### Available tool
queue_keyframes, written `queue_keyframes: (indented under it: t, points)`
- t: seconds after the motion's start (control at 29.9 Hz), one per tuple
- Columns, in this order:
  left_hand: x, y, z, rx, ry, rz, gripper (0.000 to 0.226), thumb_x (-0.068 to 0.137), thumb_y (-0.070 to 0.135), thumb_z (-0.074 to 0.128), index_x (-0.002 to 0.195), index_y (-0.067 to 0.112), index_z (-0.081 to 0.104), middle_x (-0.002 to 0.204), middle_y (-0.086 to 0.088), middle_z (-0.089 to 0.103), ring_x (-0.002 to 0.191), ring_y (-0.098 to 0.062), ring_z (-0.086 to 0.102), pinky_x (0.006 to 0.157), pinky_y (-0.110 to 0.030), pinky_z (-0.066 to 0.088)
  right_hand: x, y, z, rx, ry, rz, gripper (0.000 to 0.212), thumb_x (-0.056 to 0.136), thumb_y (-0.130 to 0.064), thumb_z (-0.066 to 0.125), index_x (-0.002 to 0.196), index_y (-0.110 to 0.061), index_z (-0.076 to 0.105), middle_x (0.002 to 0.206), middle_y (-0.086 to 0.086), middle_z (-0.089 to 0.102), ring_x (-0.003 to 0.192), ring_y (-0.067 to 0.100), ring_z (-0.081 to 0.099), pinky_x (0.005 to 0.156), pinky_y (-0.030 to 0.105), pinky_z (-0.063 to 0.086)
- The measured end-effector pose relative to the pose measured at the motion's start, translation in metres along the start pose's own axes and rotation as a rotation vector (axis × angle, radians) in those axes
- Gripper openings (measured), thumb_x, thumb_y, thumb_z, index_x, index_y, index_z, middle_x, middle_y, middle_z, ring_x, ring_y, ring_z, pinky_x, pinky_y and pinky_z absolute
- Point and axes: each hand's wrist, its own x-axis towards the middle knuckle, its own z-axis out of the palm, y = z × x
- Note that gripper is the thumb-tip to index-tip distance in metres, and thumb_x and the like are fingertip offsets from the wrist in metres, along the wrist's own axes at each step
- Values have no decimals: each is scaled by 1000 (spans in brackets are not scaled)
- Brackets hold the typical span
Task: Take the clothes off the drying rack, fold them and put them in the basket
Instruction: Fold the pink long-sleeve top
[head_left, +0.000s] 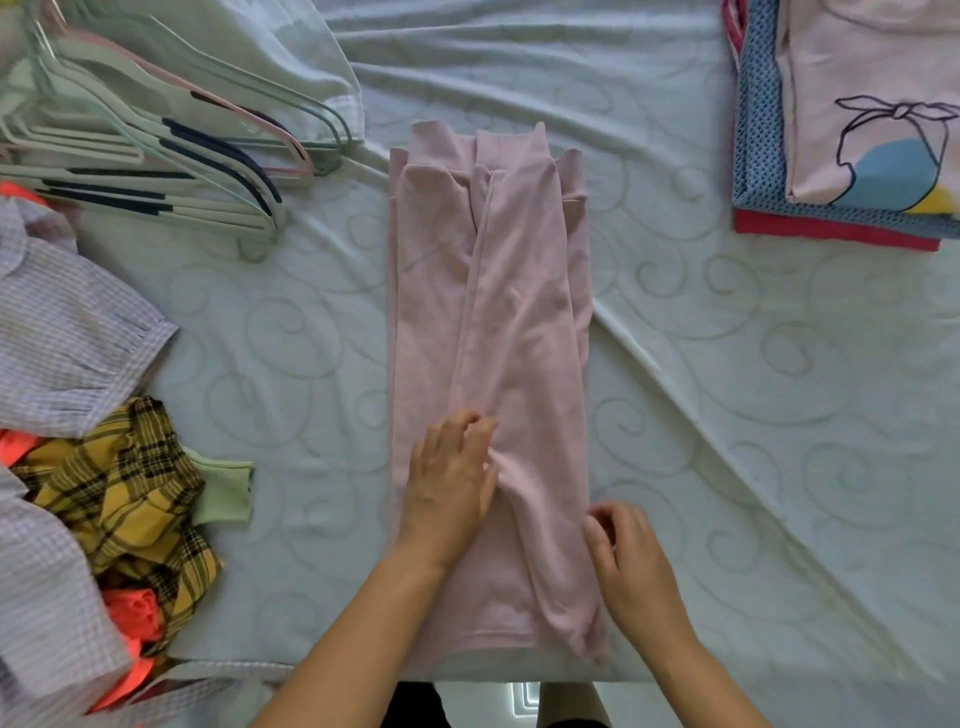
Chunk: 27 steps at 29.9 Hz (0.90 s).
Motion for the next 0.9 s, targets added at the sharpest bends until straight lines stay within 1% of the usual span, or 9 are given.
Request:
queue_keyframes:
  t: [0.07, 0.2, 0.33, 0.43, 0.53, 0.6, 0.74, 0.8, 0.9]
  points:
    - [-10, -2, 8, 30, -83, 70, 39, 75, 33, 44, 112, 22, 47, 121, -2, 45, 104, -21, 43, 83, -30, 31, 27, -13, -1, 238, 45, 92, 6, 93, -18, 52, 95, -15, 57, 91, -1, 55, 83, 14, 52, 66, 19, 35]
    - [-21, -12, 13, -39, -150, 65, 36, 80, 34, 45, 114, 23, 49, 129, -12, 56, 118, -22, 40, 96, -30, 30, 57, -38, -6, 691, -97, 226, 15, 93, -15, 53, 82, -10, 60, 68, 0, 56, 58, 5, 49, 54, 16, 41]
    - [-26, -11, 17, -61, -208, 71, 36, 87, 35, 45, 116, 20, 60, 142, -11, 45, 131, -22, 34, 105, -35, 27, 60, -25, -2, 434, 10, 184, 17, 87, -19, 63, 76, -9, 55, 68, 4, 56, 63, 16, 50, 64, 34, 41]
    - [-25, -13, 19, 7, -258, 122, 40, 89, 38, 41, 117, 20, 64, 146, -4, 35, 135, -20, 29, 110, -37, 19, 59, -17, -2, 22, -67, 213, 20, 86, -31, 62, 79, -16, 50, 75, 0, 55, 74, 22, 53, 67, 36, 41]
    - [-22, -15, 13, -51, -148, 115, 42, 95, 44, 33, 124, 22, 54, 146, -5, 39, 135, -22, 29, 109, -40, 22, 61, -28, 1, -237, 246, -227, 36, 84, -28, 50, 115, -8, 51, 113, 13, 55, 105, 25, 48, 87, 39, 43]
    - [-24, -19, 9, -97, -62, -105, 51, 93, 51, 33, 128, 17, 44, 140, -11, 40, 130, -25, 33, 107, -38, 25, 67, -36, 8, -279, 241, -492, 50, 84, -26, 43, 131, -12, 43, 137, 13, 43, 126, 22, 37, 104, 31, 28]
    - [-40, -31, 4, -329, 48, -692, 61, 78, 45, 60, 117, -1, 50, 115, -21, 55, 105, -37, 51, 89, -41, 42, 78, -15, 24, -482, 68, -559, 57, 87, -37, 40, 141, -22, 30, 157, -4, 13, 143, 13, 12, 113, 28, 9]
    - [-47, -30, -2, -588, 29, -826, 42, 78, 21, 72, 110, 4, 51, 102, -7, 58, 95, -29, 56, 79, -24, 47, 68, -2, 26, -323, 122, -428, 63, 85, -34, 50, 142, -15, 32, 154, 4, 21, 139, 17, 20, 110, 29, 17]
    - [-64, -33, -7, -768, -71, -946, 27, 78, 15, 73, 98, 9, 56, 85, 4, 61, 83, -20, 59, 62, -8, 44, 30, -2, 20, 219, 138, 88, 53, 81, -18, 69, 125, -3, 46, 121, 13, 50, 116, 28, 46, 94, 30, 39]
